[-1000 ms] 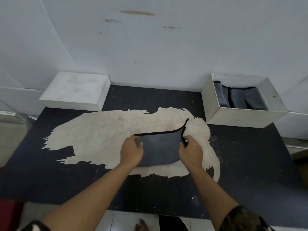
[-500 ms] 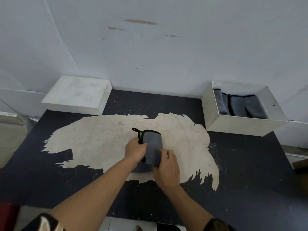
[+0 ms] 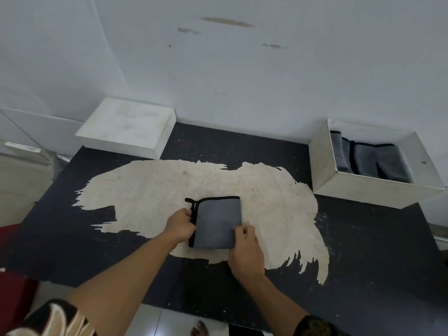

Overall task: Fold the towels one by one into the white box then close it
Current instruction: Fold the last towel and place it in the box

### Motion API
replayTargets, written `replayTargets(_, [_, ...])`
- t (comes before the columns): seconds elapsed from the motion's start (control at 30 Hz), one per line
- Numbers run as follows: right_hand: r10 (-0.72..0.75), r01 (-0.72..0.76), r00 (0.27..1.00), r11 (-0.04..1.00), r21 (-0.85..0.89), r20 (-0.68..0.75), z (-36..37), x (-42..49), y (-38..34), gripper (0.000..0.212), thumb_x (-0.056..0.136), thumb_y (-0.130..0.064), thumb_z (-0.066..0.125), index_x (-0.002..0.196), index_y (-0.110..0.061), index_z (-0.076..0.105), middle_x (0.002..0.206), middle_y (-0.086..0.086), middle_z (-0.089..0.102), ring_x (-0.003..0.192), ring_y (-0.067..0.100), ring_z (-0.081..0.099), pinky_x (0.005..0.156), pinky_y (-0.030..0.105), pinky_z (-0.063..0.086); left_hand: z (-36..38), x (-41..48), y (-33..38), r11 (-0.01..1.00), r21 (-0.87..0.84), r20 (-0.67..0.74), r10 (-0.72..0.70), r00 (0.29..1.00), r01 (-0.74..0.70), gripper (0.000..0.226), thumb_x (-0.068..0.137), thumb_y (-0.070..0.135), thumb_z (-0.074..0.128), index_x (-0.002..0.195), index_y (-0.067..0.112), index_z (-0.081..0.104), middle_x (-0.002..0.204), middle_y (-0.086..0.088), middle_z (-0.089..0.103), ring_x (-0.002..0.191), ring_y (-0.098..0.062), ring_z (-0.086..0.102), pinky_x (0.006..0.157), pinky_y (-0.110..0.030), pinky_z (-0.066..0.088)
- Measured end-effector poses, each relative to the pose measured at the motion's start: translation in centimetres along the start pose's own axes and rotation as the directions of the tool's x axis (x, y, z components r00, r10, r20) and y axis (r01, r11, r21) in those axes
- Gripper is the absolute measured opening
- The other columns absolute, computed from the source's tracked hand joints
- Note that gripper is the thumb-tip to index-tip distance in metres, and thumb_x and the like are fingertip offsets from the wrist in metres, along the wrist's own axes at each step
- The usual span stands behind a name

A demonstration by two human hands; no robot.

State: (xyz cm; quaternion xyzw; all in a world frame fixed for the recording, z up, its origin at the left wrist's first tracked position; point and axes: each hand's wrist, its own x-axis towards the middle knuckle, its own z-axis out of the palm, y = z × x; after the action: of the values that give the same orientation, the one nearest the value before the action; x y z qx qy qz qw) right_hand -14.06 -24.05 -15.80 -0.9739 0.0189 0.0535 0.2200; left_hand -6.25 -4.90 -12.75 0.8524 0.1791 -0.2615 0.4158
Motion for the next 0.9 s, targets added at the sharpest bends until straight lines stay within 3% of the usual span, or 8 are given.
replayTargets(0.13, [-0.01, 0.01, 1.0, 1.0, -0.027, -0.001, 0.3, -0.2, 0.0, 0.047, 0.08, -0.003, 0.063, 0.124, -0.015, 0.052, 0.118, 0.011, 0.046, 0.081, 0.021, 0.053, 0.064, 0.03, 0.053, -0.2, 0.2, 0.0, 0.998, -0.013, -0.095, 0.058, 0.994, -0.059, 0.047, 0.086, 0.009, 0.06, 0.132, 0.012, 0.053, 0.108, -0.002, 0.065, 0.093, -0.016, 0.059, 0.07, -0.022, 0.046])
replayTargets(0.3, [-0.014, 0.014, 1.0, 0.999, -0.033, -0.008, 0.5, -0.4, 0.4, 0.05, 0.079, -0.002, 0.064, 0.126, -0.015, 0.054, 0.119, 0.011, 0.046, 0.083, 0.024, 0.056, 0.065, 0.033, 0.055, 0.0, 0.0, -0.5, 0.997, 0.023, -0.06, 0.073, 0.996, -0.071, 0.052, 0.085, 0.004, 0.06, 0.136, 0.01, 0.049, 0.117, -0.009, 0.064, 0.096, -0.016, 0.056, 0.08, -0.023, 0.044])
replayTargets(0.5, [-0.024, 0.021, 0.996, 0.999, -0.041, -0.084, 0.1, -0.3, 0.6, 0.032, 0.074, 0.0, 0.069, 0.101, -0.013, 0.059, 0.099, 0.007, 0.051, 0.064, 0.016, 0.048, 0.051, 0.025, 0.044, 0.6, -0.1, -0.8, 0.995, 0.039, -0.09, 0.1, 0.991, -0.097, 0.056, 0.083, 0.002, 0.058, 0.137, 0.009, 0.048, 0.112, -0.009, 0.066, 0.101, -0.02, 0.059, 0.081, -0.024, 0.045])
replayTargets(0.63, [-0.006, 0.001, 0.996, 0.998, -0.056, -0.092, 0.2, -0.4, 0.7, 0.034, 0.07, 0.0, 0.073, 0.099, -0.012, 0.058, 0.099, 0.008, 0.054, 0.061, 0.015, 0.048, 0.051, 0.023, 0.037, 0.8, -0.3, -0.8, 0.989, 0.055, -0.112, 0.142, 0.983, -0.137, 0.058, 0.084, 0.006, 0.063, 0.139, 0.008, 0.045, 0.107, -0.009, 0.066, 0.093, -0.017, 0.056, 0.078, -0.023, 0.042])
replayTargets(0.73, [-0.028, 0.025, 0.998, 0.998, -0.059, -0.06, 0.0, -0.4, 0.8, 0.032, 0.071, 0.0, 0.073, 0.094, -0.014, 0.056, 0.101, 0.007, 0.052, 0.063, 0.014, 0.047, 0.051, 0.022, 0.041, 0.7, -0.1, -1.0, 0.982, 0.09, -0.137, 0.177, 0.975, -0.166, 0.056, 0.085, 0.004, 0.061, 0.139, 0.008, 0.046, 0.11, -0.012, 0.067, 0.099, -0.022, 0.062, 0.08, -0.024, 0.045])
replayTargets(0.9, [-0.052, 0.047, 0.998, 0.994, -0.095, -0.047, 0.0, -0.8, 1.4, 0.031, 0.065, -0.001, 0.076, 0.078, -0.015, 0.052, 0.089, 0.004, 0.049, 0.058, 0.011, 0.039, 0.048, 0.021, 0.032, 0.8, -0.1, -1.2, 0.97, 0.121, -0.163, 0.23, 0.959, -0.212, 0.053, 0.086, 0.002, 0.059, 0.137, 0.011, 0.049, 0.109, -0.011, 0.069, 0.097, -0.023, 0.064, 0.083, -0.024, 0.048])
